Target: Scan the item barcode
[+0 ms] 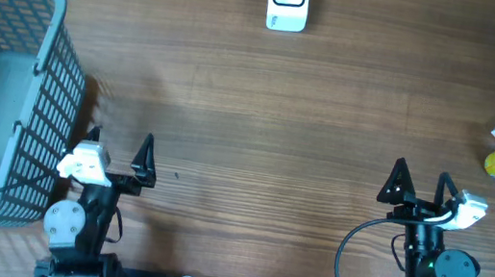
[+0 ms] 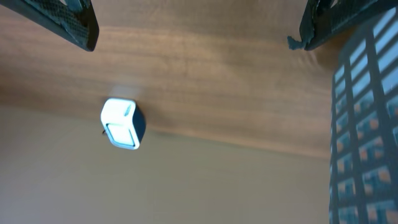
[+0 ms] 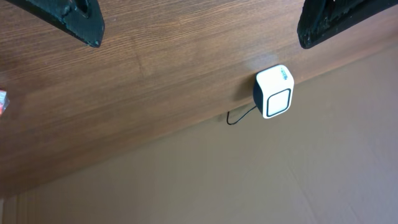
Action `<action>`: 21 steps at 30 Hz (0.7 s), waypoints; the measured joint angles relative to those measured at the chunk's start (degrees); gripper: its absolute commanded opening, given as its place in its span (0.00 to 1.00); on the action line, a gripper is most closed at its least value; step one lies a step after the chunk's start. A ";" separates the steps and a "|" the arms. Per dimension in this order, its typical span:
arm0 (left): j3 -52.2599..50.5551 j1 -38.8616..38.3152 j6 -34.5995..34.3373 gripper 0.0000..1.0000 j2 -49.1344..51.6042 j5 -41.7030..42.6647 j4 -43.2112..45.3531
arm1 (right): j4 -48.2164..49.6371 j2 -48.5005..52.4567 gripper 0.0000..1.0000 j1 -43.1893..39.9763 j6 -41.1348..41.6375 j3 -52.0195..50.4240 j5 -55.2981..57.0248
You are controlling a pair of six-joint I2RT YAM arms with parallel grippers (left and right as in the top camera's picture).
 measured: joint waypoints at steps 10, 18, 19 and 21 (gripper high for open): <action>0.00 -2.97 0.02 1.00 15.50 -6.23 1.84 | 0.00 0.07 1.00 0.00 0.00 0.00 0.00; 0.02 -3.67 0.04 1.00 0.74 -10.36 -0.96 | 0.00 0.17 1.00 0.00 0.00 0.00 0.00; 0.02 -3.67 0.04 1.00 -0.07 -10.54 -0.96 | 0.00 0.17 1.00 0.00 0.00 0.00 0.00; 0.02 -3.89 0.04 1.00 -1.16 -11.10 -1.01 | 0.00 0.15 1.00 0.00 0.00 0.00 0.00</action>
